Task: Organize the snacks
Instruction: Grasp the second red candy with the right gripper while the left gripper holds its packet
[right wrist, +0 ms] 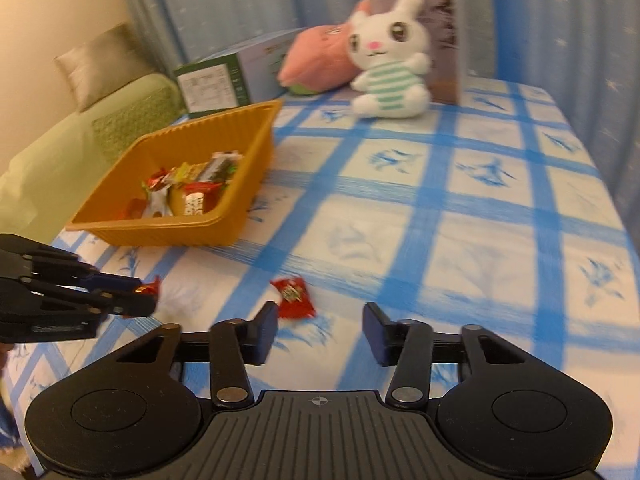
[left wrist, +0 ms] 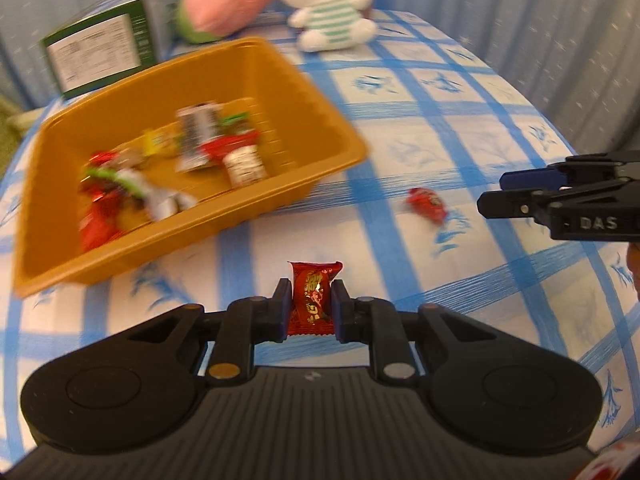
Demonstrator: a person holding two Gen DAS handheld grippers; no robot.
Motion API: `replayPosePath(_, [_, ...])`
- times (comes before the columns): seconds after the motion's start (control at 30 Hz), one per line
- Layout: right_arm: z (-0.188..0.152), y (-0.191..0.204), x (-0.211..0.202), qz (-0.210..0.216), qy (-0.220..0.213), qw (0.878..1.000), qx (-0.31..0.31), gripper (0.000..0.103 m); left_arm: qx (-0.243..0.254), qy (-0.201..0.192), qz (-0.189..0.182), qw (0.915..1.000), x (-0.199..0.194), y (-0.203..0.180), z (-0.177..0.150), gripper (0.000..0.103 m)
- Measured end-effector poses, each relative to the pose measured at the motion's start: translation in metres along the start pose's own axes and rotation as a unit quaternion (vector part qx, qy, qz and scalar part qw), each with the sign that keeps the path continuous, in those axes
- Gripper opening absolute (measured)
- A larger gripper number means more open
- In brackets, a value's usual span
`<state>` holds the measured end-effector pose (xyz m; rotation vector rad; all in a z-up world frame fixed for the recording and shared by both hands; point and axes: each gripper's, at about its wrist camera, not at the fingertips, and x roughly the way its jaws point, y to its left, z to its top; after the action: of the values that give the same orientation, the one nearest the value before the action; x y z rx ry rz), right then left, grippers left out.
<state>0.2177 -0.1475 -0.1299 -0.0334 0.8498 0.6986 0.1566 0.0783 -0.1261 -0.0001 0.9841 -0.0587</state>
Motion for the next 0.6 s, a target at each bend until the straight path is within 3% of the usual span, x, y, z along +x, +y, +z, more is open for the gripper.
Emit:
replayPosePath(0.5, [0.020,0.011,0.058,0.020,0.048,0.996,-0.066,0.031,-0.081,-0.017,0.061,0.9947,-0.041,0.050,-0.027,0.018])
replayPosePath(0.6, [0.018,0.012,0.063,0.017,0.055,0.996,-0.067,0.022,-0.088,-0.020,0.067,0.9937,-0.047,0.054,-0.030,0.018])
